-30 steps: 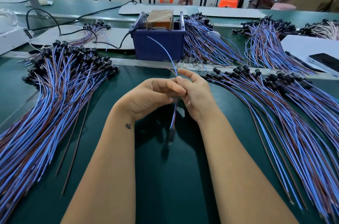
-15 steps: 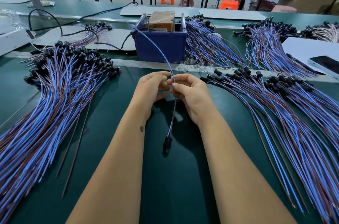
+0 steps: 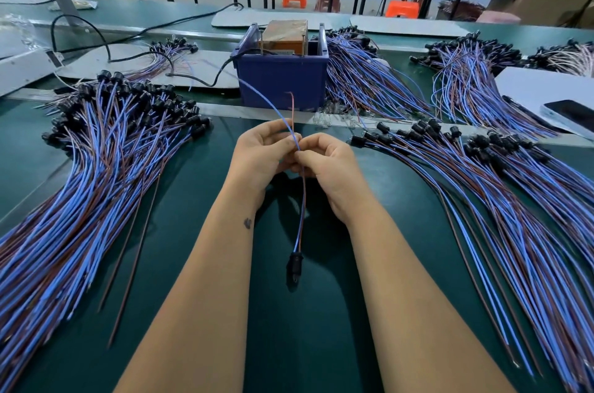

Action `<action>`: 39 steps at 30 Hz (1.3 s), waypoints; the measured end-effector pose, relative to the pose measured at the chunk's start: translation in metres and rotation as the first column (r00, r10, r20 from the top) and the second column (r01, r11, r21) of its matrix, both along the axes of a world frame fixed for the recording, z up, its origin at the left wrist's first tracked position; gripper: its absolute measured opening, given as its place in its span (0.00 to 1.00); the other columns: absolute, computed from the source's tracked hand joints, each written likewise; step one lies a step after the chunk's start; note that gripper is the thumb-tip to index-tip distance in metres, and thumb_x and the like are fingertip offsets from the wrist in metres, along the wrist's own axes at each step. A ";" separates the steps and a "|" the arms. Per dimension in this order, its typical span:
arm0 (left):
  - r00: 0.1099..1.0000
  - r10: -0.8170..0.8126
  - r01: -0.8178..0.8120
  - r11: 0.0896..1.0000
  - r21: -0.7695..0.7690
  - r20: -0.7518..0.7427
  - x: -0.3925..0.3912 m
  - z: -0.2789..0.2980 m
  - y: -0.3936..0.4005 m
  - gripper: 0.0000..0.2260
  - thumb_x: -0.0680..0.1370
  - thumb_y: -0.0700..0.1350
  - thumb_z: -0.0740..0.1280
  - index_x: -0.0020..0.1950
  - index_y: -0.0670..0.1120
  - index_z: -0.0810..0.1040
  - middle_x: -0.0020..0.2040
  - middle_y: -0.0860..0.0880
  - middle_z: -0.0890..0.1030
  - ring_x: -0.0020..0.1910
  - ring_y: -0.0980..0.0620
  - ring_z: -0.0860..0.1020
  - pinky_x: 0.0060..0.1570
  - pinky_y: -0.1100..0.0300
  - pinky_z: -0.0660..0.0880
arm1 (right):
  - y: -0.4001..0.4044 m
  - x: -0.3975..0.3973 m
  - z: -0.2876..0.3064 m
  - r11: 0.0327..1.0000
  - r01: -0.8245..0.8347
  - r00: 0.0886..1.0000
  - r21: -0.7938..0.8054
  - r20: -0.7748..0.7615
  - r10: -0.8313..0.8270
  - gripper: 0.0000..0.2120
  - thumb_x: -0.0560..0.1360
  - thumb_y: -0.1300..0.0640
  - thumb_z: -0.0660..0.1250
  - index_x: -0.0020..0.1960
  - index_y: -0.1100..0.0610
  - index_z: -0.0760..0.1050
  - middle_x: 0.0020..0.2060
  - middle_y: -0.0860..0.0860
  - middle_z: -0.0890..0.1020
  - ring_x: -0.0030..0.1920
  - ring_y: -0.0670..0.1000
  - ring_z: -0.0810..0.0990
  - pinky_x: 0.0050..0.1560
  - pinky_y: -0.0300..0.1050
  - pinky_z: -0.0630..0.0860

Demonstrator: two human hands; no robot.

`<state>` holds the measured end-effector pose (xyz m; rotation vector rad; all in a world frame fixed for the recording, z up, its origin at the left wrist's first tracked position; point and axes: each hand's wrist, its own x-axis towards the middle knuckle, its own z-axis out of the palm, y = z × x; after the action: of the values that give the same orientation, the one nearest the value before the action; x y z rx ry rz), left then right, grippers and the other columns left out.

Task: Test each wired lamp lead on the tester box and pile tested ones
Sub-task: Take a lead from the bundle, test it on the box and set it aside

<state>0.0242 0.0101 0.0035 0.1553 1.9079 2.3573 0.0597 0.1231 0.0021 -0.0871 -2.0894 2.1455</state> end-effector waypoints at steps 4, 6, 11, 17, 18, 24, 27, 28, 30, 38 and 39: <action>1.000 0.020 -0.020 1.000 0.005 -0.010 0.001 -0.001 0.000 0.09 0.78 0.33 0.66 0.54 0.44 0.81 0.38 0.50 0.84 0.37 0.50 0.81 0.39 0.58 0.81 | -0.003 0.000 -0.001 0.998 0.041 0.999 0.048 -0.037 -0.039 0.07 0.78 0.64 0.66 0.41 0.59 0.76 0.38 0.57 0.80 0.40 0.50 0.78 0.43 0.41 0.76; 0.999 0.052 -0.052 0.999 0.009 -0.003 0.000 0.000 -0.001 0.10 0.79 0.34 0.65 0.51 0.47 0.82 0.37 0.51 0.83 0.38 0.53 0.82 0.39 0.62 0.79 | -0.003 0.001 -0.002 0.993 0.090 0.994 0.077 -0.066 -0.085 0.06 0.78 0.63 0.66 0.42 0.58 0.77 0.38 0.56 0.79 0.40 0.50 0.77 0.46 0.48 0.77; 0.987 0.155 -0.157 0.985 0.072 0.039 -0.002 0.003 -0.006 0.12 0.78 0.34 0.64 0.47 0.50 0.82 0.34 0.54 0.80 0.30 0.56 0.78 0.32 0.63 0.77 | 0.001 0.001 -0.001 0.980 0.200 0.976 -0.011 -0.081 -0.200 0.07 0.79 0.63 0.65 0.46 0.54 0.76 0.33 0.49 0.80 0.35 0.45 0.78 0.43 0.42 0.76; 0.981 0.192 -0.191 0.975 0.114 -0.003 -0.002 0.002 -0.006 0.08 0.79 0.38 0.67 0.48 0.51 0.82 0.34 0.54 0.78 0.30 0.57 0.76 0.33 0.63 0.76 | 0.008 0.000 0.000 0.949 0.249 0.964 -0.193 -0.041 -0.261 0.06 0.80 0.65 0.61 0.49 0.56 0.74 0.29 0.48 0.81 0.32 0.45 0.79 0.38 0.38 0.77; 0.978 0.208 -0.206 0.972 0.114 -0.001 -0.003 0.002 -0.006 0.07 0.79 0.39 0.67 0.49 0.50 0.81 0.34 0.54 0.78 0.30 0.57 0.76 0.33 0.64 0.76 | 0.009 -0.001 0.000 0.940 0.259 0.962 -0.223 -0.026 -0.271 0.06 0.80 0.65 0.61 0.49 0.56 0.73 0.29 0.49 0.81 0.32 0.45 0.79 0.38 0.38 0.77; 0.962 0.272 -0.274 0.954 0.119 0.037 -0.007 -0.001 -0.011 0.07 0.80 0.40 0.66 0.49 0.51 0.81 0.33 0.55 0.79 0.30 0.58 0.77 0.34 0.65 0.76 | 0.011 -0.005 -0.002 0.926 0.273 0.961 -0.263 0.021 -0.277 0.06 0.80 0.65 0.61 0.47 0.56 0.73 0.28 0.49 0.81 0.30 0.44 0.79 0.39 0.40 0.76; 0.959 0.277 -0.282 0.952 0.120 0.050 -0.009 -0.002 -0.012 0.07 0.80 0.40 0.66 0.50 0.51 0.81 0.33 0.55 0.80 0.30 0.57 0.77 0.34 0.65 0.77 | 0.010 -0.005 -0.002 0.935 0.266 0.963 -0.234 0.020 -0.269 0.05 0.80 0.64 0.62 0.48 0.56 0.73 0.27 0.48 0.81 0.30 0.44 0.79 0.37 0.38 0.76; 0.959 0.280 -0.284 0.951 0.118 0.053 -0.009 -0.002 -0.012 0.07 0.80 0.40 0.66 0.50 0.51 0.80 0.33 0.55 0.80 0.31 0.57 0.77 0.35 0.65 0.77 | 0.010 -0.005 -0.002 0.937 0.264 0.964 -0.227 0.020 -0.267 0.05 0.80 0.64 0.62 0.48 0.56 0.73 0.28 0.48 0.81 0.30 0.44 0.79 0.36 0.37 0.76; 0.956 0.286 -0.291 0.950 0.115 0.058 -0.010 -0.003 -0.012 0.07 0.80 0.39 0.65 0.50 0.51 0.80 0.34 0.54 0.80 0.31 0.58 0.77 0.35 0.65 0.77 | 0.010 -0.004 -0.001 0.942 0.261 0.965 -0.211 0.018 -0.263 0.04 0.80 0.64 0.62 0.48 0.57 0.74 0.28 0.49 0.81 0.31 0.45 0.79 0.36 0.37 0.76; 0.953 0.294 -0.300 0.949 0.101 0.069 -0.010 -0.004 -0.012 0.07 0.81 0.39 0.65 0.50 0.51 0.79 0.36 0.52 0.79 0.32 0.57 0.77 0.35 0.65 0.76 | 0.006 -0.003 -0.001 0.972 0.224 0.975 -0.079 0.002 -0.224 0.06 0.79 0.65 0.63 0.47 0.56 0.74 0.27 0.47 0.80 0.32 0.46 0.78 0.34 0.35 0.76; 0.953 0.296 -0.302 0.948 0.101 0.071 -0.010 -0.004 -0.012 0.07 0.81 0.39 0.65 0.50 0.51 0.79 0.37 0.52 0.79 0.32 0.57 0.77 0.36 0.65 0.76 | 0.006 -0.003 -0.002 0.974 0.219 0.976 -0.055 0.000 -0.219 0.05 0.79 0.64 0.63 0.47 0.56 0.74 0.27 0.46 0.80 0.32 0.46 0.78 0.34 0.35 0.75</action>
<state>0.0139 -0.0018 -0.0005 -0.2050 1.8915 2.6273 0.0564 0.1288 0.0004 -0.3022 -1.9172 2.0679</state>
